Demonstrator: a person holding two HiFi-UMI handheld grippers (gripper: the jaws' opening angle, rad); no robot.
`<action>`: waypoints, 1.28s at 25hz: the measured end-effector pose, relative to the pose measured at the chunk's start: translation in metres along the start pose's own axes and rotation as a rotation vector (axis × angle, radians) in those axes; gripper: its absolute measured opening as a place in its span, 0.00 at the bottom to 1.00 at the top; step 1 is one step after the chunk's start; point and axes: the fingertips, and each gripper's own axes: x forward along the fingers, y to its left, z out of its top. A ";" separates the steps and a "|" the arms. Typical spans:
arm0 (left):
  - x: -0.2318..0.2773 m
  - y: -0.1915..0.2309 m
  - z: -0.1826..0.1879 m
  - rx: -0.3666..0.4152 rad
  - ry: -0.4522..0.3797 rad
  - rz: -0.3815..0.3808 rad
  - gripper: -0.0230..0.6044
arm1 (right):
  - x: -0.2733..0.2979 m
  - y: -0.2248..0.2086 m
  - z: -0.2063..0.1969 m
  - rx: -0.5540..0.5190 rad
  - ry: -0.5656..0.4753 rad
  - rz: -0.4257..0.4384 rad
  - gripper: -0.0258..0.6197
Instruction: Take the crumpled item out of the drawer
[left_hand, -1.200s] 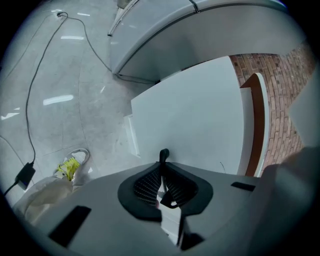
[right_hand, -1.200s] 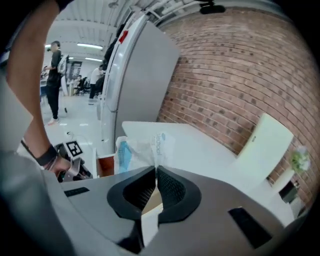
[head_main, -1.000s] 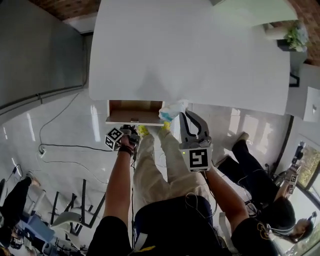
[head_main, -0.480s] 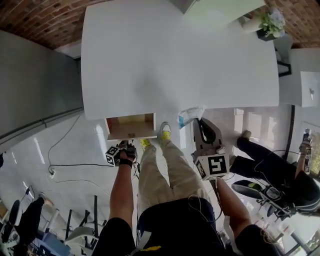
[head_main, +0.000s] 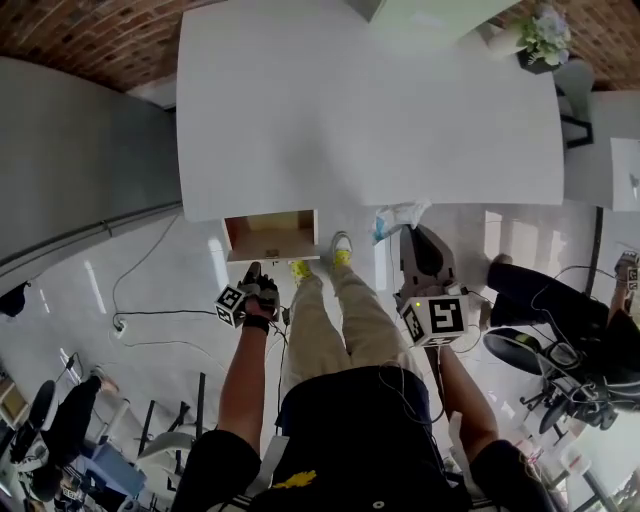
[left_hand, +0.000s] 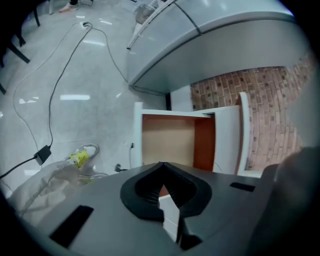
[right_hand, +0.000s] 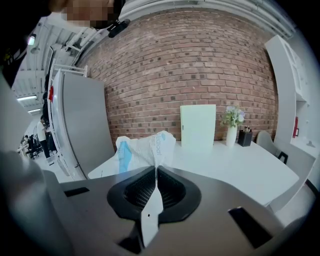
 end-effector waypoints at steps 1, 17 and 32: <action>-0.007 -0.021 -0.002 0.025 0.011 -0.026 0.06 | -0.002 -0.001 0.005 0.004 -0.004 0.000 0.10; -0.164 -0.428 -0.108 1.454 -0.325 -0.412 0.06 | -0.039 -0.015 0.116 0.062 -0.086 0.064 0.10; -0.238 -0.550 -0.181 1.833 -0.531 -0.613 0.06 | -0.055 -0.006 0.193 -0.016 -0.238 0.110 0.10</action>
